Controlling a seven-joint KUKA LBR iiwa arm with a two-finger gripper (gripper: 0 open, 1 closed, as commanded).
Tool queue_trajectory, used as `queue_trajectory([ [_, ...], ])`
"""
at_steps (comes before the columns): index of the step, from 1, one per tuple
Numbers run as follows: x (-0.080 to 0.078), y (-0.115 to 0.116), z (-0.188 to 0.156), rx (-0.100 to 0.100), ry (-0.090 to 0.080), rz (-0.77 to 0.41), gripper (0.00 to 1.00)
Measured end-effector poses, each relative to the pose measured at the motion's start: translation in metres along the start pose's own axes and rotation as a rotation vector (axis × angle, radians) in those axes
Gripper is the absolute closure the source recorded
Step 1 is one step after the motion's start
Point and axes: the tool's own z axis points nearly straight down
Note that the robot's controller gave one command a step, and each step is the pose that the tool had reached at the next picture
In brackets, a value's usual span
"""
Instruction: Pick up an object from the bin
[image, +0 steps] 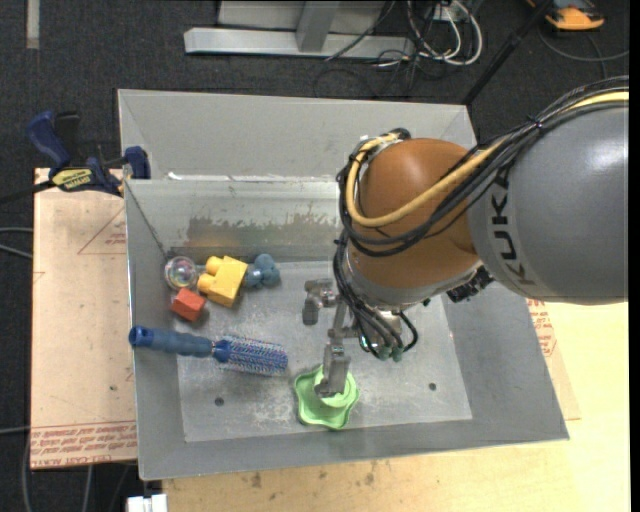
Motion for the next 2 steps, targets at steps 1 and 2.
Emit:
queue_trajectory([
  [1, -0.055, 0.063, 0.154, 0.0, -0.003, -0.066, 0.0],
  [2, -0.042, 0.094, 0.118, -0.002, -0.011, -0.13, 0.0],
])
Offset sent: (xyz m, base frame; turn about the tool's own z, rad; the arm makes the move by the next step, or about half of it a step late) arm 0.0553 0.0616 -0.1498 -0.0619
